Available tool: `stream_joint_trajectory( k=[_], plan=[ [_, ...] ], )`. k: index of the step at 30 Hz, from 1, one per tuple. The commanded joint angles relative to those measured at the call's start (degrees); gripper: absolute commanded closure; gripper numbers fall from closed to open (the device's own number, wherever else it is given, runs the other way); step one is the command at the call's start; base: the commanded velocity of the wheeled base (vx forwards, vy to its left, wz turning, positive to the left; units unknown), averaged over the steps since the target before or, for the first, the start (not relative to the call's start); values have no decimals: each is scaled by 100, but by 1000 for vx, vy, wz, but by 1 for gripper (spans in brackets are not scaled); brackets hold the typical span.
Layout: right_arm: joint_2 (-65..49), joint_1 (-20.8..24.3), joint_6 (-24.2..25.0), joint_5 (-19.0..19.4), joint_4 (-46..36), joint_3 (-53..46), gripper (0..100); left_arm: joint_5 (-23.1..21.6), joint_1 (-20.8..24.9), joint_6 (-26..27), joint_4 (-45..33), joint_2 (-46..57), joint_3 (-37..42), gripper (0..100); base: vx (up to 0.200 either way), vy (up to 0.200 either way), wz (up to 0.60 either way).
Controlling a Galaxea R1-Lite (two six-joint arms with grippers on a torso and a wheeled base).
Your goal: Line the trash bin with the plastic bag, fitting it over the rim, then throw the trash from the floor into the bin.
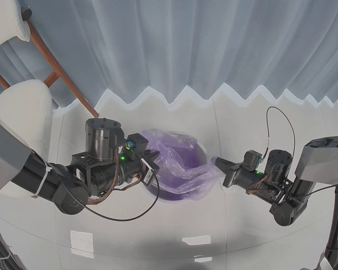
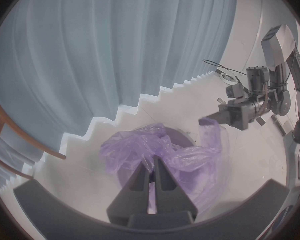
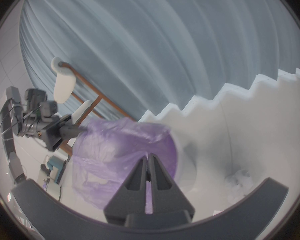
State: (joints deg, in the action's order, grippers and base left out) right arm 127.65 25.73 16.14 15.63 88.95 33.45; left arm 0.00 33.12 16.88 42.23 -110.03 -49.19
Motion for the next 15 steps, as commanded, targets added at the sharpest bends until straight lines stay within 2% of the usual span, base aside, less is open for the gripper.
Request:
stream_joint_trajectory(
  k=[1,5,9,14,15],
  plan=[
    [-319,-534,56,28,87,302,100,272,353,-379,-48,-53,59,100,0,0,0],
    [-328,-912,47,107,87,619,100,615,467,-458,-13,-89,234,100,0,0,0],
    [-319,-947,38,248,87,610,100,844,546,-493,22,-71,357,100,0,0,0],
    [-319,-939,12,248,87,601,100,853,537,-528,180,-80,516,100,0,0,0],
    [-319,-939,12,248,87,601,100,853,537,-528,251,-80,603,0,0,0,0]
  ],
)
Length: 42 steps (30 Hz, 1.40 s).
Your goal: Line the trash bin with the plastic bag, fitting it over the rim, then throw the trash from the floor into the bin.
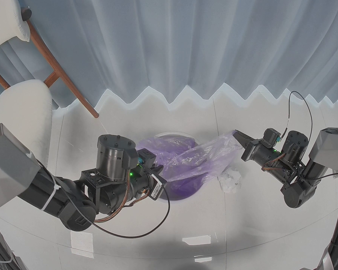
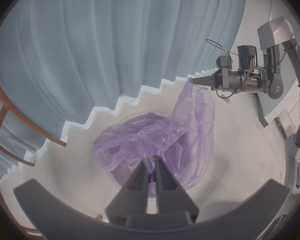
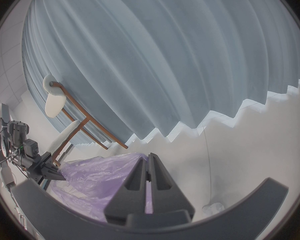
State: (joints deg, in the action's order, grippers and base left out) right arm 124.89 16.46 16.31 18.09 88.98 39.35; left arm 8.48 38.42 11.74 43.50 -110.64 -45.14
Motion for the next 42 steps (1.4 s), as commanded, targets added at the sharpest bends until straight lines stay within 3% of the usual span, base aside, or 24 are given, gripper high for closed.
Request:
stream_joint_trajectory(
  k=[1,10,15,20,22,24,25,26,27,29,33,34,35,37,39,42],
  plan=[
    [-53,-11,-5,1,85,11,100,4,7,-31,212,-10,260,0,0,0,0],
    [-44,15,-49,19,85,-138,100,22,-309,-717,1601,482,937,0,0,0,0],
    [-79,15,-49,19,85,-129,100,-57,-573,-1033,1732,1080,1596,0,0,0,0],
    [-88,15,-49,19,85,-129,100,-980,-986,-1490,1636,1950,1807,0,0,0,0],
    [-79,15,-49,19,85,-138,100,-1754,-1276,-1939,1688,1959,1535,0,0,0,0],
    [-79,15,-49,19,85,-138,100,-2044,-1320,-2352,1706,1827,1376,0,0,0,0],
    [-79,24,-49,10,85,-147,100,-2132,-1311,-3151,1838,1563,1130,0,0,0,0],
    [-79,24,-49,10,85,-147,100,-2123,-1311,-3310,1891,1519,1078,0,0,0,0],
    [-79,33,-49,10,93,-173,100,-2026,-1346,-4197,2269,1335,770,0,0,0,0],
    [-88,51,-49,10,93,-209,100,-1886,-1443,-5358,2972,1089,339,0,0,0,0],
    [-88,103,-49,10,93,-217,100,-2176,-1918,-6948,4466,746,49,0,0,0,0],
    [-88,103,-49,10,93,-217,100,-2176,-1918,-6948,4466,746,49,0,0,0,0],
    [-88,103,-49,10,93,-200,100,-2589,-2058,-7124,4571,500,84,0,0,0,0],
    [-88,103,-49,10,93,-209,100,-2835,-2208,-6878,4536,306,172,0,0,0,0],
    [-88,103,-49,10,93,-209,100,-3019,-2331,-6421,4527,25,304,0,0,0,0],
    [-123,103,-49,10,93,-209,100,-3257,-2392,-5287,4475,-608,348,0,0,0,0]
  ],
)
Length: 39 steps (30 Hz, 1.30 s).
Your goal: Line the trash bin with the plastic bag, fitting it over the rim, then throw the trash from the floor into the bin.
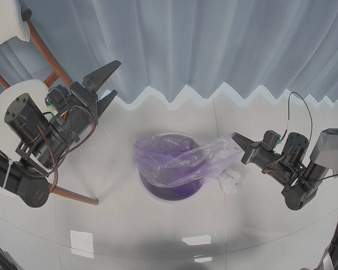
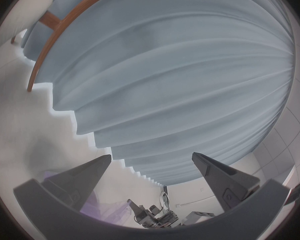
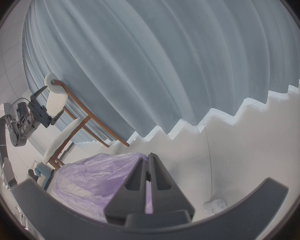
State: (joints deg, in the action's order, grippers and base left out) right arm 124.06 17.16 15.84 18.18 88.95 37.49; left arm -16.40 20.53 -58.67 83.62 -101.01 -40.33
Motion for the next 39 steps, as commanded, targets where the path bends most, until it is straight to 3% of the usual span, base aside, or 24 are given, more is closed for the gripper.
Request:
stream_joint_trajectory(
  k=[1,3,4,5,6,9,12,13,14,15,17,19,31,34,39],
  plan=[
    [-58,33,-2,2,96,-31,100,-786,-611,2290,348,-1764,-230,0,0,0,0],
    [-58,41,-2,2,96,-48,100,-786,-568,3072,-73,-1914,-476,0,0,0,0],
    [-58,41,-2,2,96,-48,100,-786,-568,3072,-73,-1914,-476,0,0,0,0],
    [-67,77,-2,2,96,-75,100,-786,-524,3740,-926,-1861,-793,0,0,0,0],
    [-75,94,-2,2,96,-75,100,-786,-515,3969,-1383,-1755,-968,0,0,0,0],
    [-84,112,-10,2,96,-110,100,-839,-453,4110,-2499,-1281,-1346,0,0,0,0],
    [-75,112,-10,2,96,-119,100,-848,-418,4277,-3018,-1158,-1346,0,0,0,0],
    [-75,112,-10,2,96,-119,100,-848,-418,4277,-3018,-1158,-1346,0,0,0,0],
    [-67,112,-2,2,96,-136,100,-839,-497,4848,-3018,-1298,-1170,0,0,0,0],
    [-58,112,-2,2,96,-128,100,-839,-515,4936,-3009,-1333,-1144,0,0,0,0],
    [-40,112,-2,2,96,-136,100,-953,-928,5692,-2877,-1773,-1118,0,0,0,0],
    [-14,129,-2,2,87,-145,100,-1103,-1112,5929,-2675,-1940,-1179,0,0,0,0],
    [57,182,-28,2,87,-180,100,-2315,-1622,6096,-2561,-1914,-1135,0,0,0,0],
    [39,182,-28,2,96,-163,100,-2667,-1631,6324,-2561,-1931,-960,0,0,0,0],
    [13,164,34,2,96,-136,100,-2737,-1578,6957,-2561,-2204,-933,0,0,0,0]
  ],
)
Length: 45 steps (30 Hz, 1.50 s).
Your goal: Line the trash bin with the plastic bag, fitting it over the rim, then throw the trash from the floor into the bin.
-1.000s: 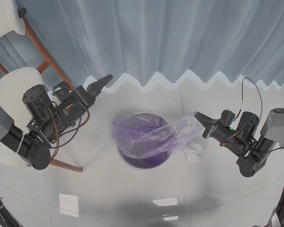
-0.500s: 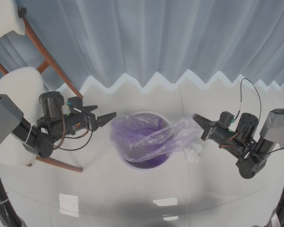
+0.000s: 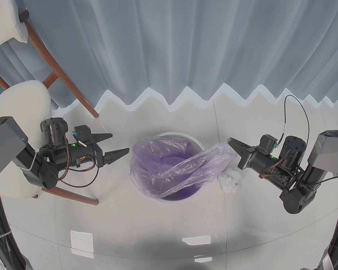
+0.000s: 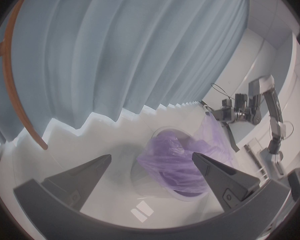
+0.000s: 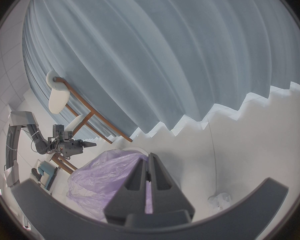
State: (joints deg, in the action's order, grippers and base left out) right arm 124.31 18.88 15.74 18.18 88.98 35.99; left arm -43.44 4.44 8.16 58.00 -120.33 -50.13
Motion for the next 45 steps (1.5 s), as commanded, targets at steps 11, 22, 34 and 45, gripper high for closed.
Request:
stream_joint_trajectory(
  k=[11,22,34,45],
  plan=[
    [-311,-315,509,485,85,-13,100,98,136,573,9,-500,-138,0,0,0,0],
    [-275,-429,509,494,76,75,100,125,286,582,422,-807,-146,0,0,0,0],
    [-363,-473,509,494,76,66,100,714,453,520,501,-1141,-542,0,0,0,0],
    [-425,-421,483,494,85,-13,100,942,866,-411,1055,-1370,-603,0,0,0,0]
  ],
)
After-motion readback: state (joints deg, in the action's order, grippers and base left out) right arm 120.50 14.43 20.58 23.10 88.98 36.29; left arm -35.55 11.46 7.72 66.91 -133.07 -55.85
